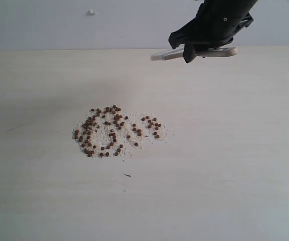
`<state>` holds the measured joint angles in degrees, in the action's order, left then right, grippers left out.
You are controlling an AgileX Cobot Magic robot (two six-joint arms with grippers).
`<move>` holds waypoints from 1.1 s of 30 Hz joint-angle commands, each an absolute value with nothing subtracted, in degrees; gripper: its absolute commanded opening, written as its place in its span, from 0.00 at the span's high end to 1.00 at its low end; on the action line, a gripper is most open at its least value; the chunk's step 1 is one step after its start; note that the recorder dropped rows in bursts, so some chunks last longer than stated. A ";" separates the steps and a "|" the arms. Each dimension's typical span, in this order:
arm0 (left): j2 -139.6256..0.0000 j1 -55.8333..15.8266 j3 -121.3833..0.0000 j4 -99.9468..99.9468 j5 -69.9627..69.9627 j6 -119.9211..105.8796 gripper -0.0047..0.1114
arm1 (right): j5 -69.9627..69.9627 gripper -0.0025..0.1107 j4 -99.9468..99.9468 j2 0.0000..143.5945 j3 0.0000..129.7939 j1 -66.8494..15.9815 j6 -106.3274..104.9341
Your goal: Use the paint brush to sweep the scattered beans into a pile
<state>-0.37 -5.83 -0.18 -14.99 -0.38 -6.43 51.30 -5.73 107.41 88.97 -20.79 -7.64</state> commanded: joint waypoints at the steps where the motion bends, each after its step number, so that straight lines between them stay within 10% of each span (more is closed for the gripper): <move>1: 0.00 -5.98 0.00 -22.51 1.01 0.35 0.96 | 46.39 0.98 -7.88 106.74 87.06 -20.67 -7.91; 11: 0.00 -5.98 0.00 -23.13 1.52 0.70 0.96 | 20.76 0.98 -20.37 105.15 71.01 -20.67 -13.12; 23: -0.27 -10.87 -0.43 -21.38 5.27 2.79 0.96 | 20.78 0.98 -27.52 99.46 66.26 -21.65 -19.40; 33: -33.52 -16.01 -38.63 -3.56 -3.59 -5.33 0.96 | 21.62 0.98 -26.90 98.72 66.26 -21.93 -20.09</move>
<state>-26.56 -15.68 -30.95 -8.73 5.69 0.52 21.67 -27.27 99.37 66.48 -21.95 -19.01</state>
